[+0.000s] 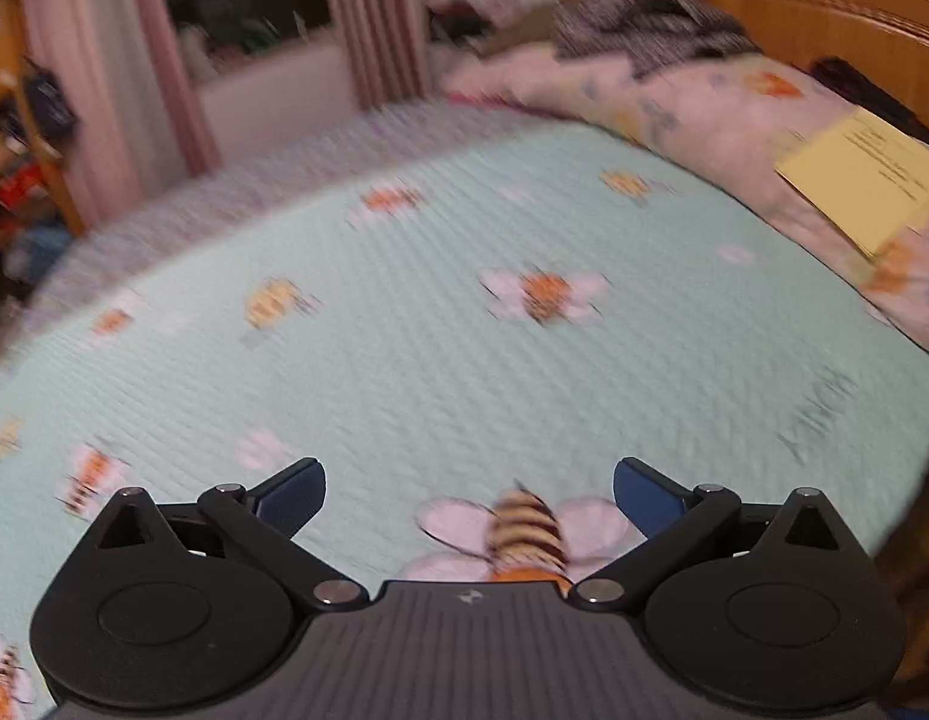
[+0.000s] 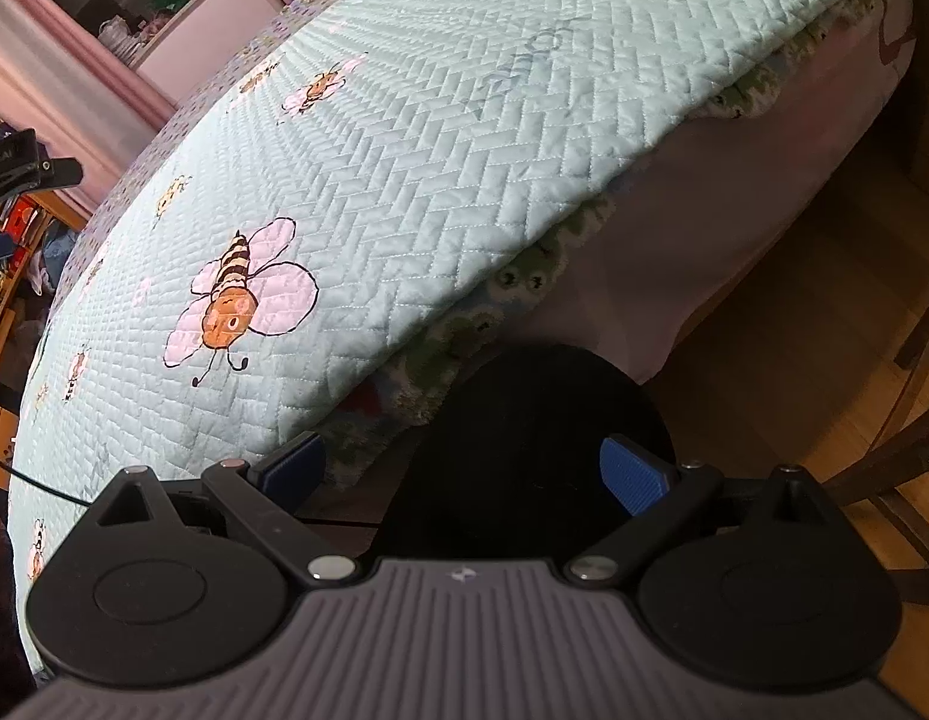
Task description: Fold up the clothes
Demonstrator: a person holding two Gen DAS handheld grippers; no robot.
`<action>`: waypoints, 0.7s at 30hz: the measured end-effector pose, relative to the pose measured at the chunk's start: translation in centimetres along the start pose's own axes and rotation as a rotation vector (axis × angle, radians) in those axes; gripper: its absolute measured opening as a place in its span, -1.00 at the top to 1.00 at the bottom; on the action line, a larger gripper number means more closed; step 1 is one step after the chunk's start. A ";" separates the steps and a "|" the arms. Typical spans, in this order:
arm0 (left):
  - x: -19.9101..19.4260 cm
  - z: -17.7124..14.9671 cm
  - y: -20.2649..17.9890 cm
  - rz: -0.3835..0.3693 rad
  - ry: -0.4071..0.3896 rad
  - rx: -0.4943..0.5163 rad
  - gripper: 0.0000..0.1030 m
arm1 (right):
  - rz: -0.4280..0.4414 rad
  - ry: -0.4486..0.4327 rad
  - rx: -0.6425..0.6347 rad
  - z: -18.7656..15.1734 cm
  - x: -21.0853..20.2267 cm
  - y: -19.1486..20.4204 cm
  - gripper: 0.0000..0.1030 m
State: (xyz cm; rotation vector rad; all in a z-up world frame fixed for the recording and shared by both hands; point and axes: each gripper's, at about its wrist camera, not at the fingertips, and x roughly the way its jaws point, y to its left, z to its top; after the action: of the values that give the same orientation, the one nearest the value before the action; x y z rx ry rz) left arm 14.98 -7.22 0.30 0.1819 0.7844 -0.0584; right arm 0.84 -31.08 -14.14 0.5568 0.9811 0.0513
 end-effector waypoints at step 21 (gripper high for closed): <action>3.5 -0.9 0.8 -0.136 0.194 -0.050 -0.98 | 0.007 0.021 -0.011 -0.1 0.6 0.5 -0.90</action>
State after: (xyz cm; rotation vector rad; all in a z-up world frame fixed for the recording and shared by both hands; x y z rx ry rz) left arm 16.92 -6.23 -2.68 0.0865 0.9900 -0.1516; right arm 1.19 -30.48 -14.39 0.5510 0.9983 0.0685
